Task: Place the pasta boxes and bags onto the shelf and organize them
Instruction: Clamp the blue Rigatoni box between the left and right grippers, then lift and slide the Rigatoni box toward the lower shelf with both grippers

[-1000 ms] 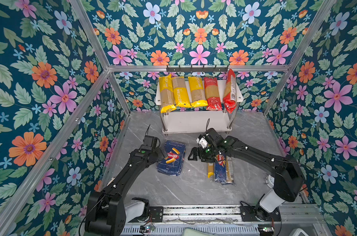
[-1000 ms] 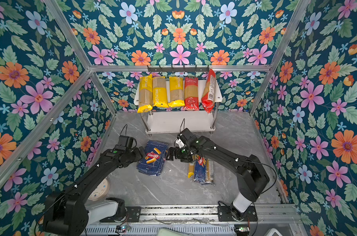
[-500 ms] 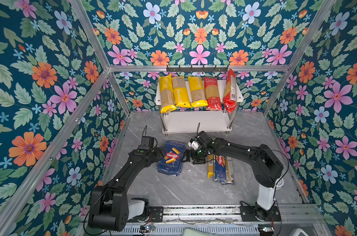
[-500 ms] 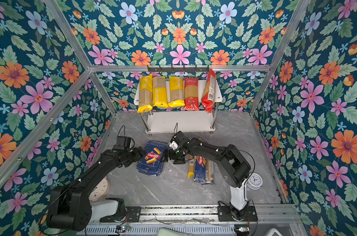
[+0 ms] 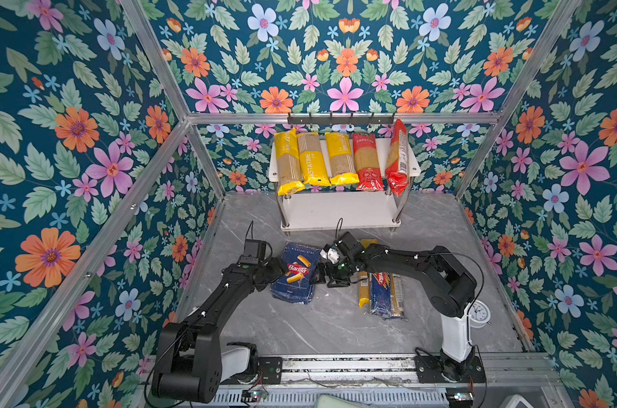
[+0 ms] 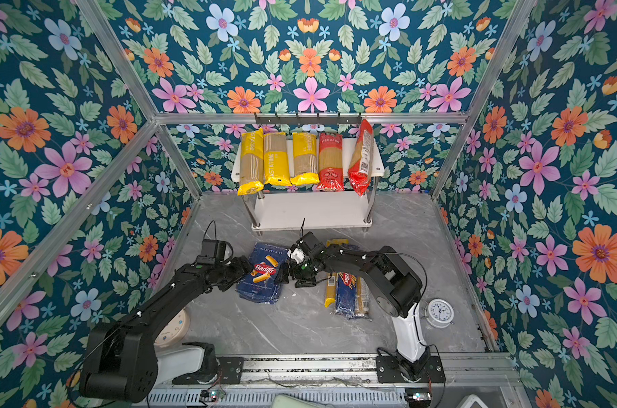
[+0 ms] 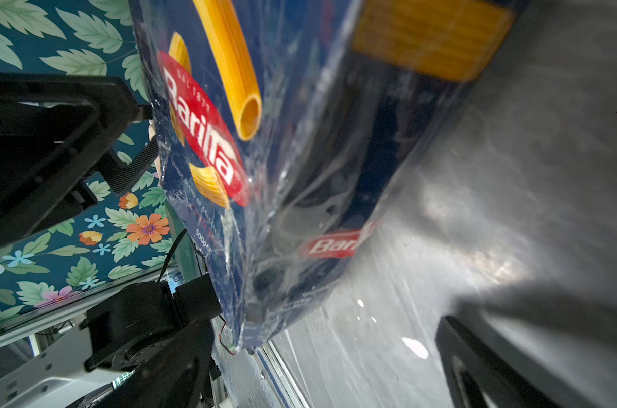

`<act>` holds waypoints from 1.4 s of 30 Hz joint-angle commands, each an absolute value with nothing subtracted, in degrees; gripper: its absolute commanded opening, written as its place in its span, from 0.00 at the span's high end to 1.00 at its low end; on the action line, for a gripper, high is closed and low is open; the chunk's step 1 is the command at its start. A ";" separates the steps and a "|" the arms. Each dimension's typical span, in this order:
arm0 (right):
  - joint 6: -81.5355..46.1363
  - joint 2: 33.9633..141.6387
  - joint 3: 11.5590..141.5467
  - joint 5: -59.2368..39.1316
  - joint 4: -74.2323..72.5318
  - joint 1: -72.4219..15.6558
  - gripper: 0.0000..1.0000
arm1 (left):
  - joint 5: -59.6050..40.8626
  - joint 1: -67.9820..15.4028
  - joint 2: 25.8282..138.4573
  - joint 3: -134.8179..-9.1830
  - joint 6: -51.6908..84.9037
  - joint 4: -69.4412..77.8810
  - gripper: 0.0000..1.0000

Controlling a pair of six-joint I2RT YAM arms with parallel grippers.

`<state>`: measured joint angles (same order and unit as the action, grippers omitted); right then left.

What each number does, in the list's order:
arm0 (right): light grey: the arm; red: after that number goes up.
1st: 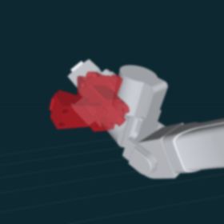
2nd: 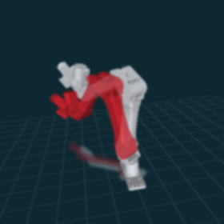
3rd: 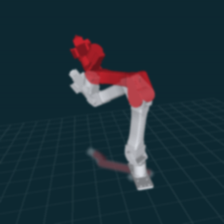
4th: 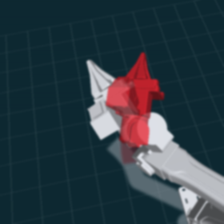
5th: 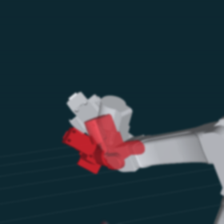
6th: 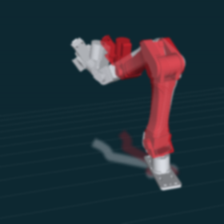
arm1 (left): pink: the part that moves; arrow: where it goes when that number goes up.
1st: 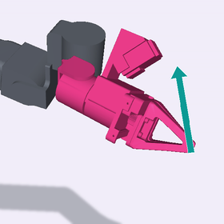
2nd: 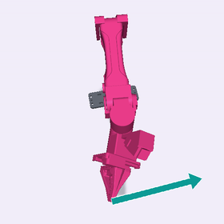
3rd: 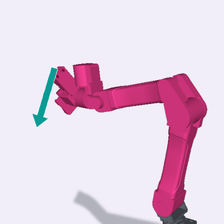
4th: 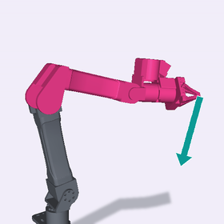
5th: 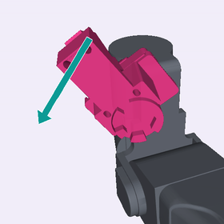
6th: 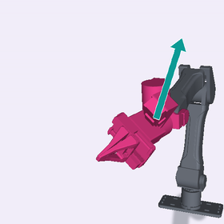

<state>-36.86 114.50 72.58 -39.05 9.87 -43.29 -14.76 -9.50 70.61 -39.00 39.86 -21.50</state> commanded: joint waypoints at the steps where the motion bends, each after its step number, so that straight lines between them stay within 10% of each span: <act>1: -36.51 114.94 72.27 -40.78 6.84 -43.29 0.01 | -16.37 -9.49 70.06 -38.46 41.19 -19.48 0.17; 28: -39.40 120.31 75.35 -41.66 2.79 -43.33 0.01 | -19.38 -9.58 68.03 -35.24 41.75 -17.88 0.05; 37: -41.87 123.43 77.11 -42.80 -0.53 -43.33 0.01 | -22.15 -9.53 68.96 -32.53 41.75 -14.99 0.34; 42: -43.30 125.40 78.41 -43.28 -2.16 -43.26 0.01 | -24.70 -9.57 70.46 -32.09 41.77 -13.37 0.34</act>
<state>-42.70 123.61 78.13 -46.74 -2.20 -43.00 -19.42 -9.43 69.87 -32.40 41.76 -14.22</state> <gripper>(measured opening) 0.992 0.659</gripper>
